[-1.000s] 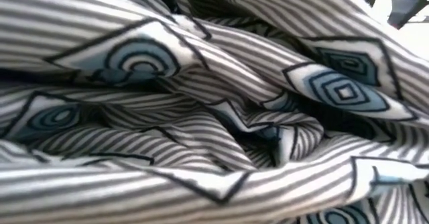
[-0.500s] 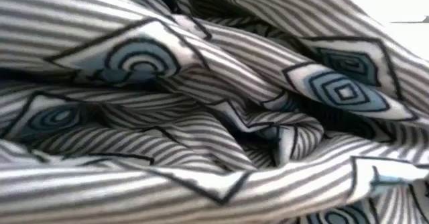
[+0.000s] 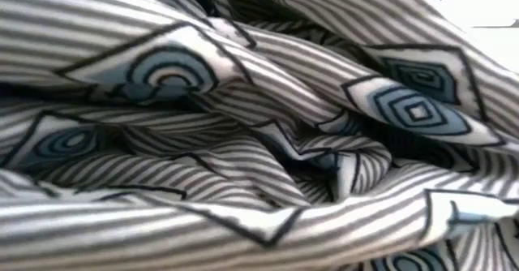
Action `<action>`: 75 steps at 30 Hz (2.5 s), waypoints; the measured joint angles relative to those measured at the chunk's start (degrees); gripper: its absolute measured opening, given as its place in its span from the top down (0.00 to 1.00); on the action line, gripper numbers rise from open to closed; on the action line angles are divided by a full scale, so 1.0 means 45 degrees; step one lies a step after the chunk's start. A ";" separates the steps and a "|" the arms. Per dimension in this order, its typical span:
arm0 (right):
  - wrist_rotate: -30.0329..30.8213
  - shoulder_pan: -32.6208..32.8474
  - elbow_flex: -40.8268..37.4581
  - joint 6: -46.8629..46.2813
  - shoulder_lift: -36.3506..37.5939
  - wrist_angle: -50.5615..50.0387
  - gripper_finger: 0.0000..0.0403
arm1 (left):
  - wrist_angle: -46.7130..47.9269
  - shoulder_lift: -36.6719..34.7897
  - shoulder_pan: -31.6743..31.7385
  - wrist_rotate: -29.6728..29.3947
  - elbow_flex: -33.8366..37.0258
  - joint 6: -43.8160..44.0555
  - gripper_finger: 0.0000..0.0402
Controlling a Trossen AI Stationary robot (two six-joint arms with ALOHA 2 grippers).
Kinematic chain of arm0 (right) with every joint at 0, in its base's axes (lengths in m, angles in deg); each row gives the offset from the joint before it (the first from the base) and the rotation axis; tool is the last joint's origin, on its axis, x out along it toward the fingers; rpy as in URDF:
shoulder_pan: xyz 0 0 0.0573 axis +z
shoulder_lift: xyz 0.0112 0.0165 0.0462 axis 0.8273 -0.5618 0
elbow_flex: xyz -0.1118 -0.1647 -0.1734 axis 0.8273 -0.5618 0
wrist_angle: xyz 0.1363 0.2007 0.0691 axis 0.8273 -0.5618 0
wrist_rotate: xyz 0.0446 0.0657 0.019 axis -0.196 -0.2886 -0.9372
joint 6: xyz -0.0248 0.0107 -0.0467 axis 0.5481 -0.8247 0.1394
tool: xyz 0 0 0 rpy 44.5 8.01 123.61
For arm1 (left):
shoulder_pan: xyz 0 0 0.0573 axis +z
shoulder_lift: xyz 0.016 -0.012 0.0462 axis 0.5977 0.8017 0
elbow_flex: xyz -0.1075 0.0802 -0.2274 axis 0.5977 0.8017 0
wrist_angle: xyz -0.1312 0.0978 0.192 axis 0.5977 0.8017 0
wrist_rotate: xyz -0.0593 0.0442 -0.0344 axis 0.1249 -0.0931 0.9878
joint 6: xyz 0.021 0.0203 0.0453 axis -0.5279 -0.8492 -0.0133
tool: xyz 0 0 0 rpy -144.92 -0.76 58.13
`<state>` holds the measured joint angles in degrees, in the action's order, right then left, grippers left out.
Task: Pick & Place Medicine items
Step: Put the pink bandage into the white bin, then put the top left red medicine bottle into the black bin
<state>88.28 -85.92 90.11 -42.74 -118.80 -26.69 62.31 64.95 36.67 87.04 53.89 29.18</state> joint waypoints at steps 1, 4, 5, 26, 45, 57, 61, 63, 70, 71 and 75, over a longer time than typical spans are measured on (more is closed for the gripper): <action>-0.0002 -0.0007 -0.0050 0.0004 -0.0083 0.0090 0.50 | 0.0001 0.0000 -0.0001 0.0003 0.0000 0.0001 0.95; -0.0005 0.0022 -0.0189 -0.0051 -0.0144 0.0119 0.50 | 0.0000 0.0000 -0.0003 0.0001 0.0000 0.0000 0.95; -0.0012 0.0022 -0.0222 -0.0078 -0.0161 0.0134 0.50 | 0.0000 0.0000 -0.0001 0.0000 -0.0002 0.0000 0.95; -0.0650 0.0017 -0.0857 -0.0783 -0.0163 0.0323 0.35 | 0.0000 0.0000 -0.0003 -0.0002 0.0000 0.0005 0.95; -0.0831 0.0117 -0.0319 -0.0379 0.0264 -0.0055 0.26 | 0.0000 0.0000 -0.0003 -0.0001 -0.0001 0.0000 0.95; 0.1274 0.3045 0.1034 -0.0678 0.1808 -0.1320 0.28 | 0.0000 0.0000 -0.0003 0.0001 -0.0002 0.0000 0.95; 0.2482 0.4709 0.1275 -0.0626 0.2000 -0.1317 0.26 | 0.0000 0.0000 -0.0003 0.0002 0.0000 0.0000 0.95; 0.3005 0.5547 0.1338 -0.0482 0.2033 -0.1227 0.24 | 0.0000 0.0000 -0.0001 0.0003 0.0000 0.0000 0.95; 0.4281 0.8177 0.1428 -0.0307 0.1788 -0.0716 0.21 | 0.0000 0.0000 -0.0003 0.0001 -0.0003 0.0000 0.95; 0.4494 0.8486 0.1421 -0.0307 0.1703 -0.0537 0.21 | 0.0000 0.0000 0.0000 0.0000 -0.0003 0.0000 0.95; 0.4949 0.9349 0.1392 -0.0314 0.1309 0.0006 0.20 | 0.0005 0.0000 -0.0003 0.0003 0.0000 0.0000 0.95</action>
<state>110.55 -43.85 96.37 -44.15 -112.91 -26.67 62.33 64.95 36.65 87.06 53.89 29.18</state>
